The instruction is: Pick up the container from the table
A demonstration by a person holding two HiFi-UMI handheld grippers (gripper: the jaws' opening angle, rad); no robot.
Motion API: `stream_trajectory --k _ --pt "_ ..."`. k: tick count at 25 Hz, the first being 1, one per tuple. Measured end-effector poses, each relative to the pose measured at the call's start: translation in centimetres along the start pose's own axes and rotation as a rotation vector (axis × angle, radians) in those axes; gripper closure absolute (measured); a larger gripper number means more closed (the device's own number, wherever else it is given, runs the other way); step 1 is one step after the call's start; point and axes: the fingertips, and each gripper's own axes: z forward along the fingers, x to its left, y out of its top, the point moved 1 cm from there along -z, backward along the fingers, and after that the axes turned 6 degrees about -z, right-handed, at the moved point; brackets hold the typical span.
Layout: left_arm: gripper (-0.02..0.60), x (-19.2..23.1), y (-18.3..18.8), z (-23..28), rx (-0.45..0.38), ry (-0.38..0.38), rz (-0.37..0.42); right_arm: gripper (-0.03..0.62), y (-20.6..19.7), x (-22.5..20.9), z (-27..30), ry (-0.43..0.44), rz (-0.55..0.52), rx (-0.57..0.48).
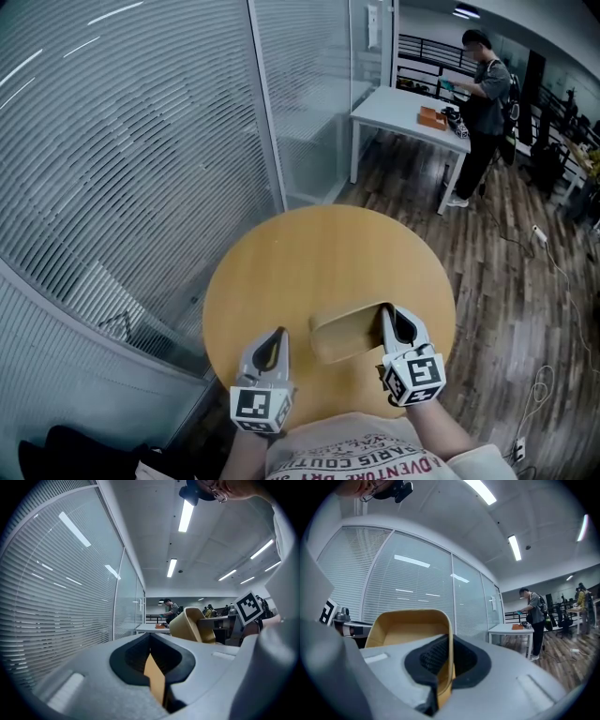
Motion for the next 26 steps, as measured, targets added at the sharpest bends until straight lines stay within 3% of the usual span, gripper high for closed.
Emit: stream_trajectory --k 17,26 --pt "0.575 0.1 0.7 -0.8 0.014 0.024 0.005 0.589 1.0 1.3 -0.2 0.058 0.014 0.006" --pt "0.575 -0.5 -0.1 -0.1 0.023 0.01 0.0 0.589 -1.0 1.1 0.1 0.064 0.07 0.048"
